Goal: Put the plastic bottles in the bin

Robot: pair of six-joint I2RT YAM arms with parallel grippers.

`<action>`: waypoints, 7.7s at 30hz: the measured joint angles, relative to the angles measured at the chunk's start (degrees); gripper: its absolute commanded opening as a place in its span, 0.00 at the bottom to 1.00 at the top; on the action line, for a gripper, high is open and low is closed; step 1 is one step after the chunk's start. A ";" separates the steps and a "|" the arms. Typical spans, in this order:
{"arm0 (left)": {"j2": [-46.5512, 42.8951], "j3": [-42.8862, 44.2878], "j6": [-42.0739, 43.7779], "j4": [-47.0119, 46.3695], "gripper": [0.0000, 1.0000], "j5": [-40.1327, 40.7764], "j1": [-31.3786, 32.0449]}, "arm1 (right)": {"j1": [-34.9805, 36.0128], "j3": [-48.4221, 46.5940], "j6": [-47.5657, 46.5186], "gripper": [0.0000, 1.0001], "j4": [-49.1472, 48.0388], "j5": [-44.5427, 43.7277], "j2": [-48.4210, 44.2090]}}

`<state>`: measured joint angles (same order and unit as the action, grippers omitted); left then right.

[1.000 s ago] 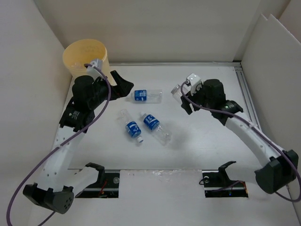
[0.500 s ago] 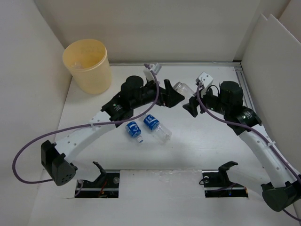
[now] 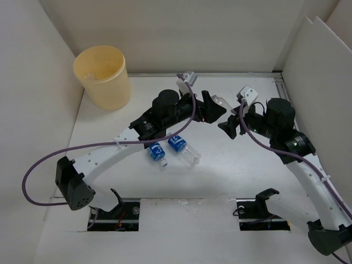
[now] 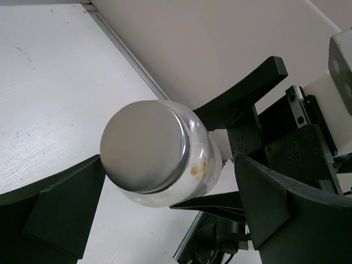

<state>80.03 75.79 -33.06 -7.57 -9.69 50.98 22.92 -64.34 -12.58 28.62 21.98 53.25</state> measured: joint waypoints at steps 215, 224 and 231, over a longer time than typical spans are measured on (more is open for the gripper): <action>35.19 44.63 9.81 16.06 1.00 35.87 -59.63 | 26.49 15.65 4.76 1.00 -17.31 -12.85 20.37; 33.03 48.09 8.79 18.01 1.00 27.21 -59.01 | 31.21 1.99 5.60 1.00 -17.57 -18.23 31.08; 19.06 42.91 5.07 25.44 1.00 20.09 -58.47 | 33.09 -4.94 10.86 1.00 -17.77 -20.94 38.10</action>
<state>99.09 118.69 -27.99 17.87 10.39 -7.49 56.01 -69.28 -1.72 10.85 1.04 91.35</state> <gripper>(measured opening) 0.997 0.999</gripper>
